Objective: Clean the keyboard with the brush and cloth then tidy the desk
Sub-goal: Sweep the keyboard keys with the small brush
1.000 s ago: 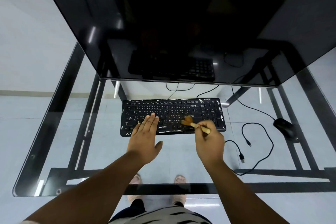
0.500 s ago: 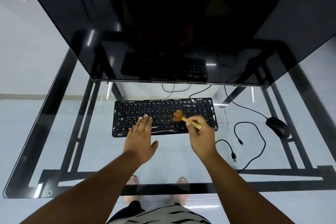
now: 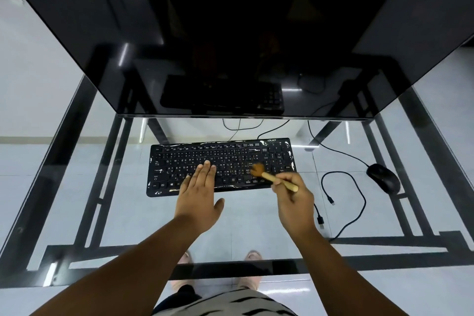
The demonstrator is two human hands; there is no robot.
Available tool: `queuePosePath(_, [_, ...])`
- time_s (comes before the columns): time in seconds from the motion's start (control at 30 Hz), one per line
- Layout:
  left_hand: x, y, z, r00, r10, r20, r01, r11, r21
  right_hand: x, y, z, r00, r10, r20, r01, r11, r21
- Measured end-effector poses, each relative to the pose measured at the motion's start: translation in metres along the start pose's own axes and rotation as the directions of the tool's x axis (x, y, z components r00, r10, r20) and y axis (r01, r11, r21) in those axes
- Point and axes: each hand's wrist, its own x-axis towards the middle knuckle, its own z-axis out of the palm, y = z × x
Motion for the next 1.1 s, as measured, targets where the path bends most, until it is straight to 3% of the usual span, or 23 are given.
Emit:
queuePosePath(0.07, [0.003,0.004,0.001,1.0,0.007,0.007,-0.007,1.0,0.009,-0.001,0.001,-0.004,0.997,-0.014,0.072,0.018,0.999,-0.043])
queuePosePath(0.2, [0.008,0.016,0.004,1.0,0.028,0.008,-0.028,1.0,0.001,0.003,0.006,-0.018,0.993,-0.017,-0.114,0.007,0.996,-0.09])
queuePosePath(0.27, [0.01,0.02,0.005,0.999,0.041,0.015,-0.042,0.999,0.01,0.002,0.008,-0.022,0.999,0.005,-0.045,-0.007,0.999,-0.041])
queuePosePath(0.37, [0.011,0.023,0.005,0.999,0.045,0.019,-0.045,0.999,0.024,-0.003,0.01,-0.026,0.995,-0.015,0.101,0.026,0.993,-0.117])
queuePosePath(0.5, [0.013,0.032,0.008,0.998,0.058,0.026,-0.059,0.998,0.017,-0.002,0.011,-0.038,0.997,-0.016,-0.073,0.009,0.996,-0.091])
queuePosePath(0.6, [0.014,0.037,0.008,0.997,0.065,0.031,-0.066,0.997,0.031,0.0,0.009,-0.043,0.999,-0.031,-0.012,0.03,0.997,-0.068])
queuePosePath(0.73, [0.016,0.042,0.009,0.998,0.065,0.026,-0.066,0.998,0.015,0.008,0.016,-0.052,0.99,0.001,-0.143,-0.009,0.999,-0.051])
queuePosePath(0.83, [0.016,0.044,0.01,0.997,0.07,0.043,-0.071,0.997,0.029,0.012,0.021,-0.056,0.996,-0.013,-0.091,0.004,0.995,-0.103])
queuePosePath(0.93, [0.016,0.047,0.01,0.997,0.065,0.037,-0.065,0.998,0.009,0.015,0.019,-0.058,0.987,-0.017,-0.158,0.002,0.996,-0.093])
queuePosePath(1.1, [0.017,0.049,0.01,0.998,0.053,0.037,-0.054,0.998,0.018,0.023,0.005,-0.043,0.995,-0.102,0.021,0.103,0.989,-0.106])
